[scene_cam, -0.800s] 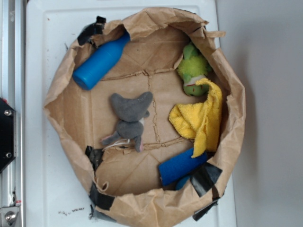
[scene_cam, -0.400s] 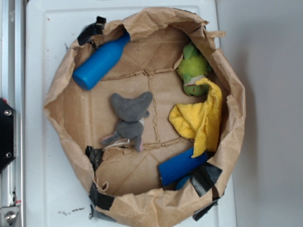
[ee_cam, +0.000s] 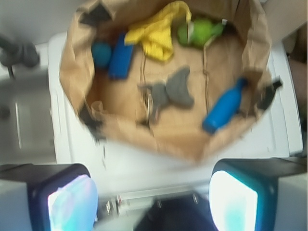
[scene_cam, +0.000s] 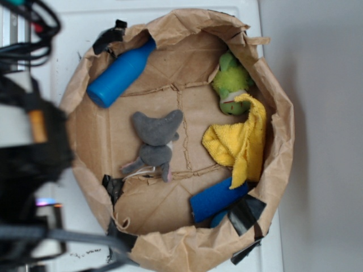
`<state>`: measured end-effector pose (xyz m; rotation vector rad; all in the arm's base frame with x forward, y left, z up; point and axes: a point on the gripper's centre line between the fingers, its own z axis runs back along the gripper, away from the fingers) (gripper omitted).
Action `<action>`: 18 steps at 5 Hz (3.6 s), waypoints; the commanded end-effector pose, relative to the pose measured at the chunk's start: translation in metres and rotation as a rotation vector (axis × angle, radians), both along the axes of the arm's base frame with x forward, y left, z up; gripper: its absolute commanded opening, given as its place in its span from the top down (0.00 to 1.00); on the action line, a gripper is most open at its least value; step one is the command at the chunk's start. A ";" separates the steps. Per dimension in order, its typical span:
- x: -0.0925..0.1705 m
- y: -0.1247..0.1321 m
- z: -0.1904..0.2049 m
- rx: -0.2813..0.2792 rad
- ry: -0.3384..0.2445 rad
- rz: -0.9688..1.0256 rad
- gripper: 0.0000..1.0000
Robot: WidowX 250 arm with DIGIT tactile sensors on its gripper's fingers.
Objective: Grab the blue bottle.
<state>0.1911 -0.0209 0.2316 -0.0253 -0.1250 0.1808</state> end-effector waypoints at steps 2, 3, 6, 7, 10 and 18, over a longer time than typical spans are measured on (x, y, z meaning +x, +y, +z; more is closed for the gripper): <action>0.048 0.061 -0.043 -0.004 0.062 0.657 0.00; 0.038 0.072 -0.052 0.016 0.109 0.654 0.00; 0.038 0.072 -0.052 0.016 0.109 0.654 0.00; 0.045 0.070 -0.083 0.030 0.045 0.648 0.00; 0.067 0.064 -0.129 -0.018 0.061 0.642 0.00; 0.009 0.128 -0.175 0.088 0.148 0.573 0.00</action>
